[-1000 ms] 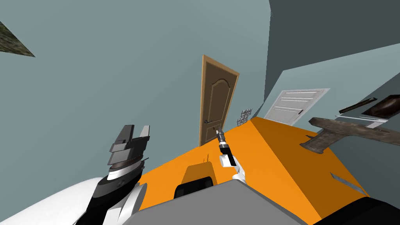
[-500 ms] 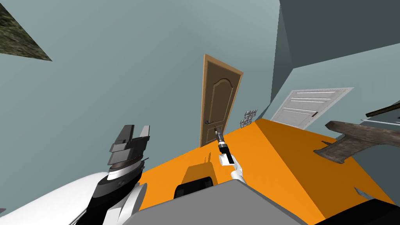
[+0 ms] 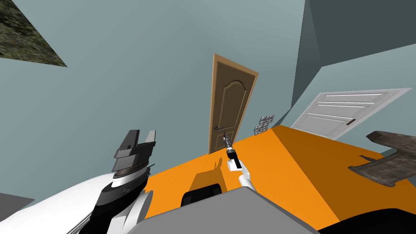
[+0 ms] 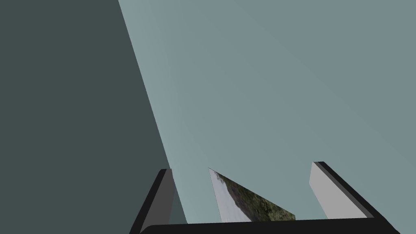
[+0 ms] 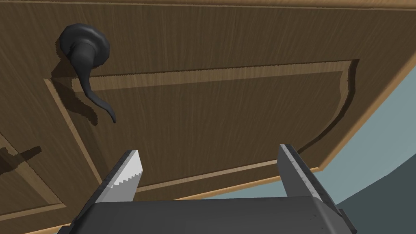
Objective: Pull the door open
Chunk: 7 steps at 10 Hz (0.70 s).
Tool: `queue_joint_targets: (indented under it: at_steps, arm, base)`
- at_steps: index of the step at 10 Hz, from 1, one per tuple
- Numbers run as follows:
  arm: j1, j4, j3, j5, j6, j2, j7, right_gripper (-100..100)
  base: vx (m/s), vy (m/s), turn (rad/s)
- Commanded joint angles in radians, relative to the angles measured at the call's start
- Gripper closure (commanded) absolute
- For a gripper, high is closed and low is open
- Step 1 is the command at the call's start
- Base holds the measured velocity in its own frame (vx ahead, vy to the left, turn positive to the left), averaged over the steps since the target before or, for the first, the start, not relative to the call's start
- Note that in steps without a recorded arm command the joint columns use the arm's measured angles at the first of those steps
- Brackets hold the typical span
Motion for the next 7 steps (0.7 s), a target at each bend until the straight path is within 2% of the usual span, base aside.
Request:
queue_joint_targets:
  at_steps: [1,2,3,4,5,7]
  arm:
    - [-0.013,0.039,-0.002,0.001,-0.007,-0.004,-0.003,-100]
    - [-0.036,0.071,-0.005,0.004,-0.015,-0.010,-0.007,-100]
    - [-0.036,0.088,-0.005,0.004,-0.015,-0.010,-0.007,-100]
    - [-0.058,0.122,-0.007,0.007,-0.023,-0.016,-0.010,-100]
    - [-0.058,0.136,-0.007,0.007,-0.023,-0.016,-0.010,-100]
    - [-0.102,0.214,-0.013,0.012,-0.038,-0.027,-0.017,-100]
  base:
    - [0.025,-0.056,0.066]
    - [0.024,-0.062,0.116]
    - [0.022,-0.054,0.063]
    - [0.034,-0.069,0.077]
    - [0.029,-0.064,0.077]
    - [0.031,-0.093,0.147]
